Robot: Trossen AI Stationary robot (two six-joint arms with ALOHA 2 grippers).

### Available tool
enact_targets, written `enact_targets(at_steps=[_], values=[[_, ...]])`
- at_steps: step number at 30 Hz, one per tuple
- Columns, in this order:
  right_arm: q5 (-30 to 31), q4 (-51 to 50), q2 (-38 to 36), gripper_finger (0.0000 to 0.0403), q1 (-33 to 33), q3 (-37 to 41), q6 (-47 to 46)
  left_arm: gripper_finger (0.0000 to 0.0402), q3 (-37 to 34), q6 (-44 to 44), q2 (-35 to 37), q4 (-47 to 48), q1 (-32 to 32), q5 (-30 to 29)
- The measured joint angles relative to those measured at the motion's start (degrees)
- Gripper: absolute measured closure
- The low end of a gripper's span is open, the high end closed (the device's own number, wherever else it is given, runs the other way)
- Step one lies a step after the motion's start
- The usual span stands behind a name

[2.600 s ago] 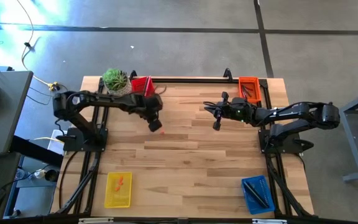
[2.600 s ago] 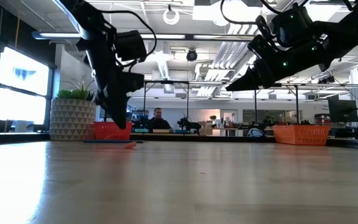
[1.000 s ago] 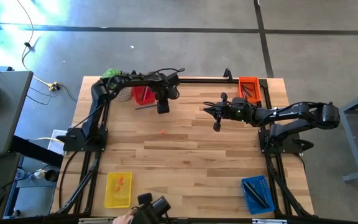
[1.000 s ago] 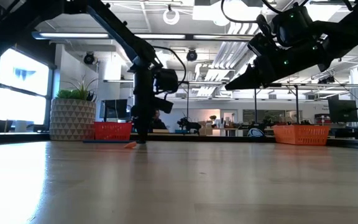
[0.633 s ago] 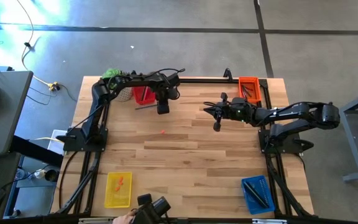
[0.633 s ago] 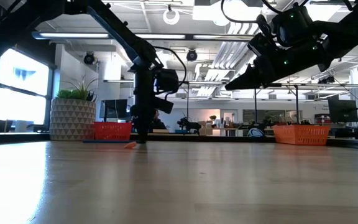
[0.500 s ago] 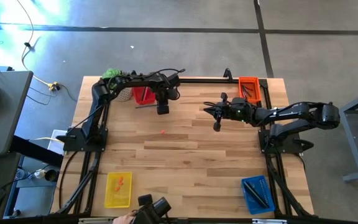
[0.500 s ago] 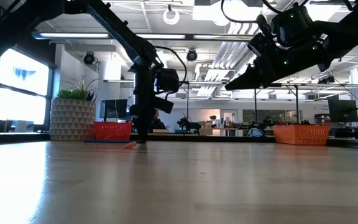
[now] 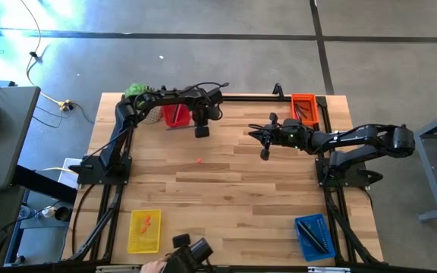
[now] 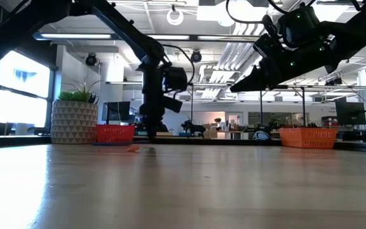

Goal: Sort crayons/erasers/pens/pencils in bins
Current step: Put the blue pencil into the red bin

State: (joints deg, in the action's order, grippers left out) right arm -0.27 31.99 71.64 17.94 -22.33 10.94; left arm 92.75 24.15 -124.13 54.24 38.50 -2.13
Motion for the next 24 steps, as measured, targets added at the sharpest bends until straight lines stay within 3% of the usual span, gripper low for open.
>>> enact_targets(at_steps=[8,24], values=[[0.0,0.0,0.0,0.0403,0.0,0.0,0.0,0.0401,4.2,-1.5,0.2,2.0,0.0,0.9],[0.0,0.0,0.0,0.0403,-1.0,0.0,0.6,0.0401,11.8,-6.2,1.5,8.4,1.6,14.0]])
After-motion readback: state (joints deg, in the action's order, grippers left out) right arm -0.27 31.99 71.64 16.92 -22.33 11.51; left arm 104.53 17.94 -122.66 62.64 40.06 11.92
